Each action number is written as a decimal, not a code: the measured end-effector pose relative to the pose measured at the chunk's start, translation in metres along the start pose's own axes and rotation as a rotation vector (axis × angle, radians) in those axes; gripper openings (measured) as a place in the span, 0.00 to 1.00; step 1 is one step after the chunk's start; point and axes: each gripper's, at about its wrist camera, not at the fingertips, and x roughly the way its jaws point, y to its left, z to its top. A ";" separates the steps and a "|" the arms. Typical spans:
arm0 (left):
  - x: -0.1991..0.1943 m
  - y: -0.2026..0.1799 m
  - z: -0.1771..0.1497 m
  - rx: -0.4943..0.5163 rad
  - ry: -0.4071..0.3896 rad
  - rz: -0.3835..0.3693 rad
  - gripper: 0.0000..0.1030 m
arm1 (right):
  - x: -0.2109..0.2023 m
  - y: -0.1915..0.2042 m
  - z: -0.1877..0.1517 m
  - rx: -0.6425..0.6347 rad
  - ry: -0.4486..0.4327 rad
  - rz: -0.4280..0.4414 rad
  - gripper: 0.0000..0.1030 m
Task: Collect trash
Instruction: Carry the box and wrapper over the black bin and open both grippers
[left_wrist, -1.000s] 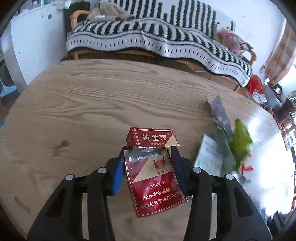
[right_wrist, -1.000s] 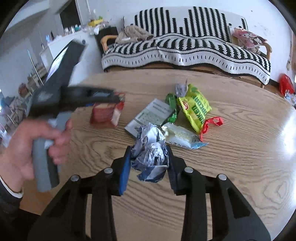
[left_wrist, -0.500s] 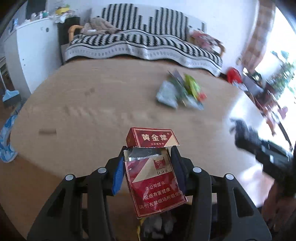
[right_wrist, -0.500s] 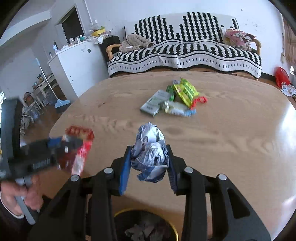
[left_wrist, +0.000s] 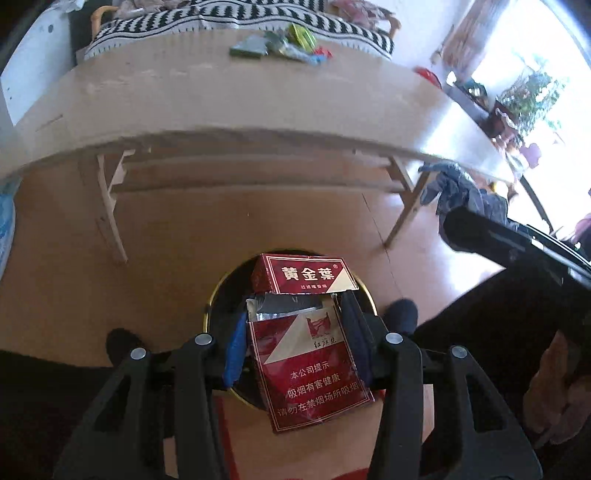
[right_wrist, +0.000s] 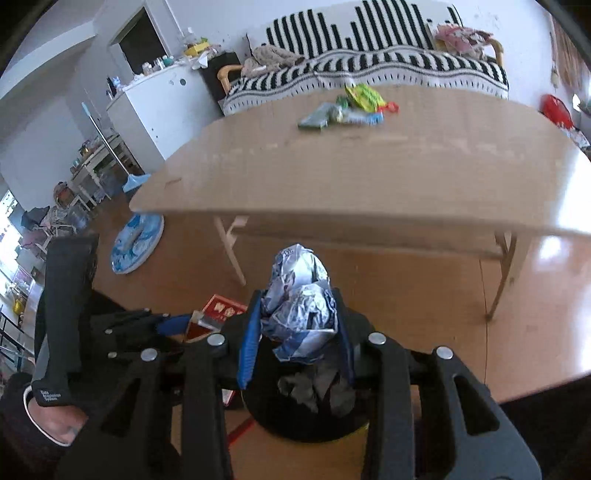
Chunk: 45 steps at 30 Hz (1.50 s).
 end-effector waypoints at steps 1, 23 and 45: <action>0.001 -0.001 -0.002 0.003 0.002 0.004 0.45 | 0.000 0.001 -0.006 0.002 0.011 -0.004 0.35; 0.003 0.002 -0.004 -0.013 0.014 0.009 0.51 | 0.011 -0.004 0.002 0.043 0.059 0.003 0.49; -0.005 0.018 0.019 -0.086 0.003 0.017 0.80 | 0.012 -0.018 0.023 0.092 0.051 0.014 0.66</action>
